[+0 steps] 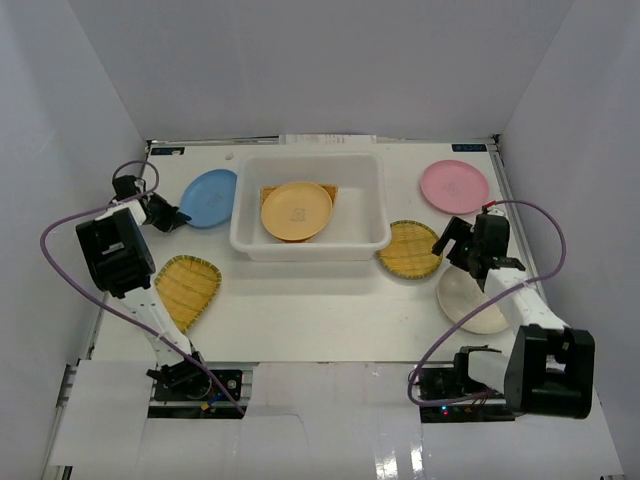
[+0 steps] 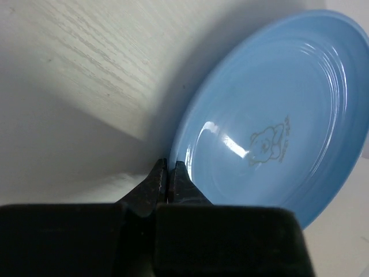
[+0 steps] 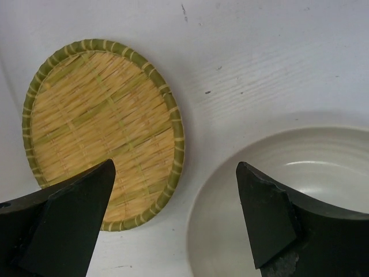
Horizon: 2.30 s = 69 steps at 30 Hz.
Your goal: Place the plates into the plastic bin on the countertop
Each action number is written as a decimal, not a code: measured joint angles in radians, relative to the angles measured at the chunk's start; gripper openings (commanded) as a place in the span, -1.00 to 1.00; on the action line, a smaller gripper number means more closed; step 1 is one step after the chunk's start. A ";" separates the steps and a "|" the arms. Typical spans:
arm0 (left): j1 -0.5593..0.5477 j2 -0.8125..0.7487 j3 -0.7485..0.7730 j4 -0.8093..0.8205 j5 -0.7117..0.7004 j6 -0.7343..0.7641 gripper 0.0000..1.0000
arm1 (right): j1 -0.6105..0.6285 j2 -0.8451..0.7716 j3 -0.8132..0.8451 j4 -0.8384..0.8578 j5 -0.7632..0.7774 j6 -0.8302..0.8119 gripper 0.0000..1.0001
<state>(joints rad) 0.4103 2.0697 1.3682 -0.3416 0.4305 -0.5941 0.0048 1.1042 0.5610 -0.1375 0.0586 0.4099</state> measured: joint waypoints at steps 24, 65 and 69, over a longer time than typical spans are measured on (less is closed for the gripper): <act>-0.423 -0.649 -0.227 0.146 -0.006 -0.149 -1.00 | -0.143 0.168 0.133 0.169 -0.253 0.074 -0.84; -0.723 -1.296 -0.507 -0.243 0.183 -0.056 0.44 | -0.252 0.558 0.419 0.138 0.051 0.213 0.66; -0.882 -1.226 -0.470 -0.178 0.119 -0.069 0.46 | -0.255 0.757 0.562 0.084 0.035 0.203 -0.14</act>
<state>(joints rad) -0.4721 0.8433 0.8986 -0.5198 0.5491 -0.6636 -0.2504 1.8614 1.1229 -0.0540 0.0933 0.6128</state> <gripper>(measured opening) 0.727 0.683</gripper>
